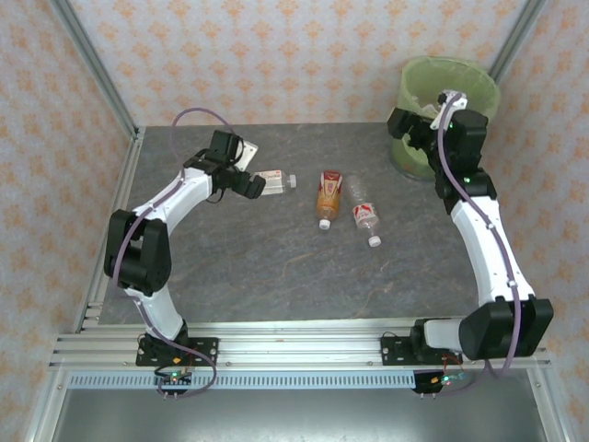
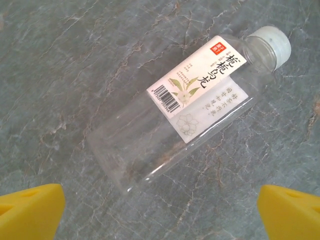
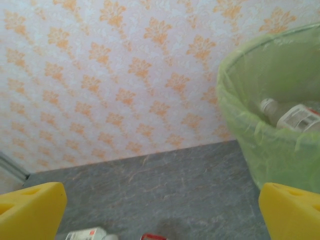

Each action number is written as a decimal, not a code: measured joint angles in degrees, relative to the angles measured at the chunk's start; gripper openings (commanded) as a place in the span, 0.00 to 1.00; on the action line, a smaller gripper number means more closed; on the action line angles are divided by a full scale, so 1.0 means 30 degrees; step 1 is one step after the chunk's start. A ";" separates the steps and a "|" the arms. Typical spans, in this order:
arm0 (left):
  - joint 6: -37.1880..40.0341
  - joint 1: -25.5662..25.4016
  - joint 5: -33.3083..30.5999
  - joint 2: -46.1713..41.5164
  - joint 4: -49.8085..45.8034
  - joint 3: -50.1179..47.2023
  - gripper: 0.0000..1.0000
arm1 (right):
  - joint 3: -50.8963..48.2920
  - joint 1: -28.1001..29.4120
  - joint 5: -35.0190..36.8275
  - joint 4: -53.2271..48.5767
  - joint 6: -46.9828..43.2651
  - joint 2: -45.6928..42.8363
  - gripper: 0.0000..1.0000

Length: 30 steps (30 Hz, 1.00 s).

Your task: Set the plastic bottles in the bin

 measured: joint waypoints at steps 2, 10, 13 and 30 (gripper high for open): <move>0.1231 0.0015 0.0007 0.0743 -0.0284 0.0641 0.99 | -0.0962 0.0000 -0.0364 0.0117 0.0087 -0.0991 0.99; 0.5960 0.0197 0.0291 0.2929 -0.1464 0.2251 0.98 | -0.3038 0.0000 -0.0991 0.0051 0.0233 -0.3548 0.99; 0.7410 0.0321 0.0277 0.4189 -0.2492 0.3883 0.98 | -0.3738 0.0000 -0.1056 -0.0138 0.0444 -0.4197 0.99; 1.0754 0.1173 0.0408 0.9275 -0.8247 1.1220 0.98 | -0.5144 0.0000 -0.0998 -0.0882 0.1479 -0.5850 0.99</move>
